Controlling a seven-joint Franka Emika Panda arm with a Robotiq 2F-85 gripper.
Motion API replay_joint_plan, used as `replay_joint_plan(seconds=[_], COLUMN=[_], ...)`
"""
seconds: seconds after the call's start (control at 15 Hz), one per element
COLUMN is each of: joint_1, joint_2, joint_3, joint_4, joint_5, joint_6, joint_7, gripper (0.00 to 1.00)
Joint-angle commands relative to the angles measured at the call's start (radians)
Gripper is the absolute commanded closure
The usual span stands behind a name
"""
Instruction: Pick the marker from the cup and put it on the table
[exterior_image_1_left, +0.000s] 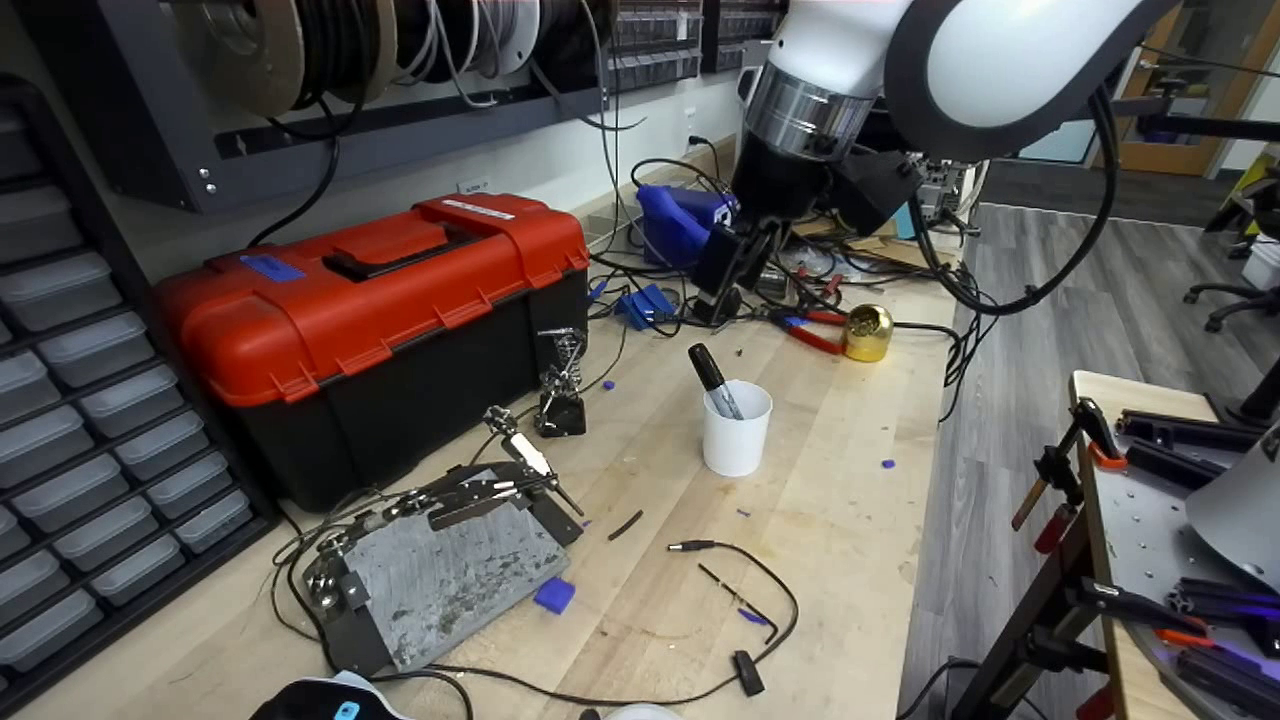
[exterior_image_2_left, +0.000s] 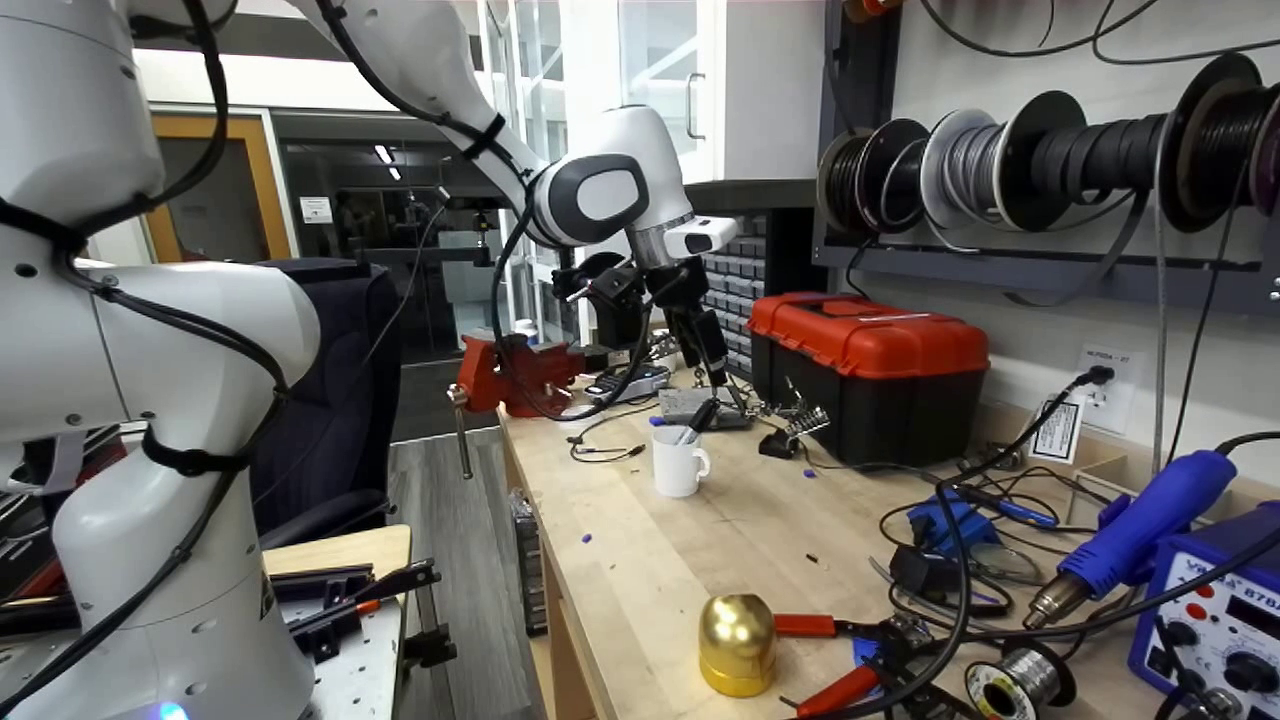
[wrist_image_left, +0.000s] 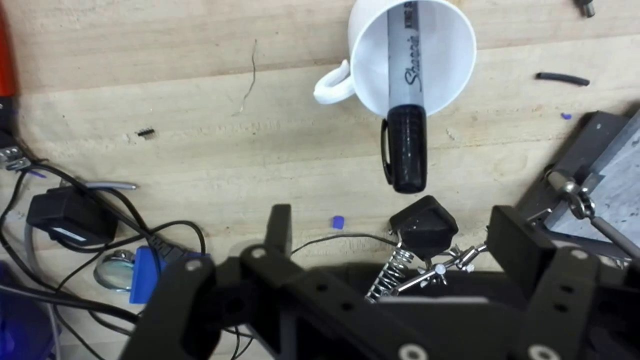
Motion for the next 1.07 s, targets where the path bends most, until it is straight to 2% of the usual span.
replay_joint_plan(seconds=[0.0,0.33,0.67,0.87,0.93,1.0], joint_1=[-0.022,-0.055,-0.098,-0.125,-0.093,-0.096], joint_2=[-0.050,-0.068,-0.086,-0.093,-0.048,-0.047], joint_3=[0.006,0.033,0.072,0.099,0.071,0.074], joint_4=[0.058,0.107,0.126,0.129,0.105,0.105], joint_5=[-0.003,0.000,0.004,0.004,0.001,0.001], joint_6=[-0.129,-0.242,-0.302,-0.326,-0.282,-0.282], joint_7=[-0.007,-0.003,0.005,0.000,0.000,0.000], gripper=[0.00,0.00,0.00,0.00,0.00,0.00])
